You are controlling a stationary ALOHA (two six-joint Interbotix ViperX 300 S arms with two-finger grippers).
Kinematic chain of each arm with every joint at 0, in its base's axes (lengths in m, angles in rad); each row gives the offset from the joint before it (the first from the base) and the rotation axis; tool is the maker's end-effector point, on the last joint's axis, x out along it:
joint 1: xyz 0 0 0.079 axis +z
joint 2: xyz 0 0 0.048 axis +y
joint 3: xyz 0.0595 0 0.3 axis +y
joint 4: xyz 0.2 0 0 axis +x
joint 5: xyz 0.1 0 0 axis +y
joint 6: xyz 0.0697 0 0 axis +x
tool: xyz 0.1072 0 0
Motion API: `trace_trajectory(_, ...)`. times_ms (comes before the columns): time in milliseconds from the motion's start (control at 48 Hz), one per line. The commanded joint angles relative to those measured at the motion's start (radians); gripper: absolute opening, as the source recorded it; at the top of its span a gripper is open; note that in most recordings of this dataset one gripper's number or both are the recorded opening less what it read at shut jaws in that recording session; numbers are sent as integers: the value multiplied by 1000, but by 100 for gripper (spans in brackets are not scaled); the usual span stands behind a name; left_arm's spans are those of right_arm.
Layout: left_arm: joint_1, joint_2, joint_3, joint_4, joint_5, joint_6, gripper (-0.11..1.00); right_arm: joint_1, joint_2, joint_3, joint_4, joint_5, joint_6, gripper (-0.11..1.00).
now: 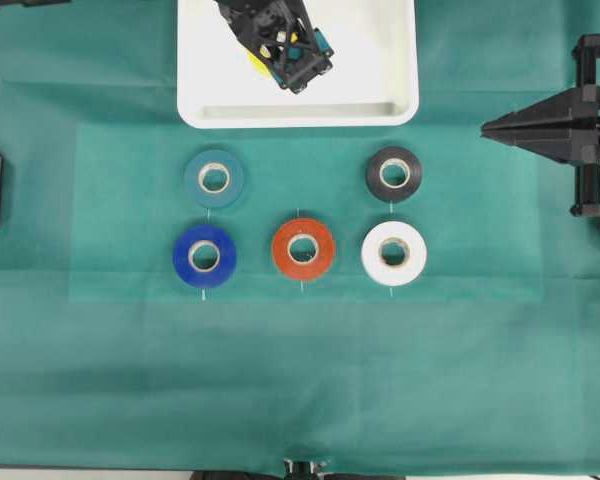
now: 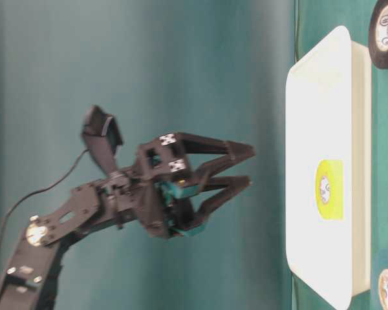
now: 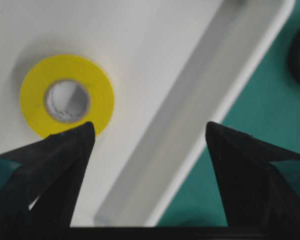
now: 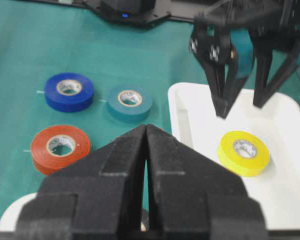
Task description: Place the tape from the fixed location into the white case.
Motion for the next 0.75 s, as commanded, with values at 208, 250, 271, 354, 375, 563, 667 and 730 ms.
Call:
trace_trajectory(208,-21,-95,-26,-2,48,-5,85,-2,2,-28,0,-5,2,0)
trace_trajectory(250,-21,-103,-25,-2,49,-5,85,-2,2,-29,0,-3,2,0)
trace_trajectory(271,-21,-107,-25,-2,51,-5,85,-2,2,-28,0,-5,0,0)
trace_trajectory(354,-23,-126,-25,-2,54,-5,85,-2,2,-29,0,-5,2,0)
trace_trajectory(375,-21,-129,-25,-2,55,-6,85,-2,2,-29,0,-3,2,0)
trace_trajectory(563,-23,-140,-25,-2,66,-6,85,-2,2,-29,0,-5,2,0)
trace_trajectory(667,-21,-140,-25,-2,69,-6,85,0,2,-31,0,-3,2,0)
trace_trajectory(730,-21,-141,-25,-2,71,-6,85,-2,2,-29,0,-3,2,0)
